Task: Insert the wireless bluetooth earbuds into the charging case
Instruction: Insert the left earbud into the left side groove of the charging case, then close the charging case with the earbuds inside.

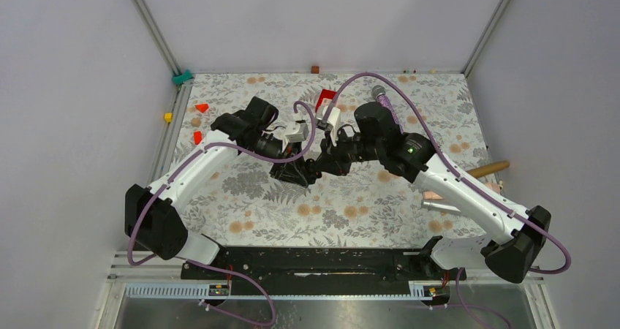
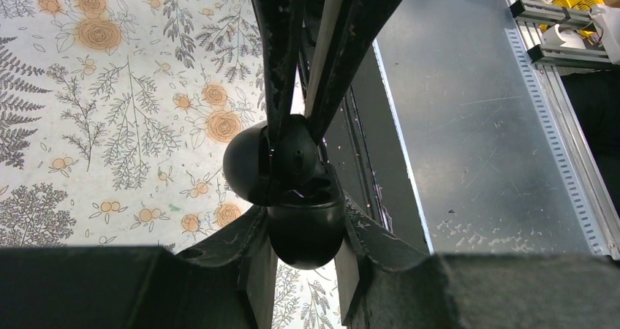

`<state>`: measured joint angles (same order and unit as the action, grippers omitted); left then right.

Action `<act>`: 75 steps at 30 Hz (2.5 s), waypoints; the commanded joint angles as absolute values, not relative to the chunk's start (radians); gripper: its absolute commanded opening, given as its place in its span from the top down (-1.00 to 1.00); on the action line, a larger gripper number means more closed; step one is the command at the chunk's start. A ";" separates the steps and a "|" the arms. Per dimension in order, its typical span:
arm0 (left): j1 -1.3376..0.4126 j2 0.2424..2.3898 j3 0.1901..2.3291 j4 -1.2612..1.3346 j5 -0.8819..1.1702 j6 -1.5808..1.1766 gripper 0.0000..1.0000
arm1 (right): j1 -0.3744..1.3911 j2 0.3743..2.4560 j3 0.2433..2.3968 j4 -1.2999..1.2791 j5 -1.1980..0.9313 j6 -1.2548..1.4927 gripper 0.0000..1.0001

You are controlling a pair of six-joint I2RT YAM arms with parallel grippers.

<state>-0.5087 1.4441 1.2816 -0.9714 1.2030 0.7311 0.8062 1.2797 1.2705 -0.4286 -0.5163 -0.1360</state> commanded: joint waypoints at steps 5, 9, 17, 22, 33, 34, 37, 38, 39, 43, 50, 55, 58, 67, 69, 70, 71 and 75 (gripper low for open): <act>-0.523 1.444 1.278 -0.955 1.229 0.735 1.00 | 0.827 1.290 1.305 -0.416 -0.531 -0.146 0.62; -0.524 1.446 1.278 -0.956 1.226 0.736 1.00 | 0.827 1.300 1.309 -0.416 -0.568 -0.128 0.61; -0.527 1.447 1.276 -0.955 1.222 0.739 1.00 | 0.828 1.311 1.316 -0.415 -0.575 -0.117 0.61; -0.529 1.445 1.276 -0.955 1.219 0.739 1.00 | 0.829 1.317 1.317 -0.408 -0.568 -0.105 0.61; -0.535 1.447 1.276 -0.955 1.214 0.741 1.00 | 0.830 1.328 1.316 -0.401 -0.560 -0.101 0.59; -0.534 1.447 1.276 -0.954 1.215 0.741 1.00 | 0.831 1.330 1.317 -0.402 -0.556 -0.101 0.59; -0.537 1.445 1.276 -0.955 1.212 0.741 1.00 | 0.833 1.333 1.319 -0.401 -0.555 -0.096 0.58; -0.537 1.445 1.278 -0.954 1.213 0.740 1.00 | 0.833 1.333 1.319 -0.400 -0.557 -0.095 0.57; -0.536 1.445 1.277 -0.955 1.212 0.740 1.00 | 0.833 1.331 1.320 -0.403 -0.559 -0.094 0.55; -0.537 1.443 1.277 -0.955 1.211 0.741 1.00 | 0.833 1.313 1.338 -0.429 -0.556 -0.113 0.39; -0.536 1.441 1.278 -0.955 1.210 0.740 1.00 | 0.833 1.262 1.374 -0.494 -0.532 -0.159 0.28; -0.536 1.439 1.278 -0.954 1.207 0.739 1.00 | 0.833 1.231 1.377 -0.507 -0.495 -0.182 0.35; -0.536 1.440 1.279 -0.955 1.207 0.737 1.00 | 0.833 1.238 1.360 -0.505 -0.494 -0.190 0.44; -0.536 1.427 1.278 -0.954 1.206 0.739 1.00 | 0.833 1.243 1.318 -0.459 -0.395 -0.209 0.61; -0.537 1.424 1.276 -0.955 1.205 0.740 1.00 | 0.832 1.232 1.298 -0.443 -0.352 -0.222 0.62; -0.536 1.423 1.276 -0.956 1.204 0.741 1.00 | 0.831 1.228 1.290 -0.439 -0.343 -0.227 0.62; -0.537 1.421 1.277 -0.955 1.204 0.741 1.00 | 0.830 1.226 1.284 -0.438 -0.340 -0.233 0.62; -0.537 1.410 1.273 -0.955 1.199 0.743 1.00 | 0.830 1.230 1.266 -0.438 -0.360 -0.253 0.61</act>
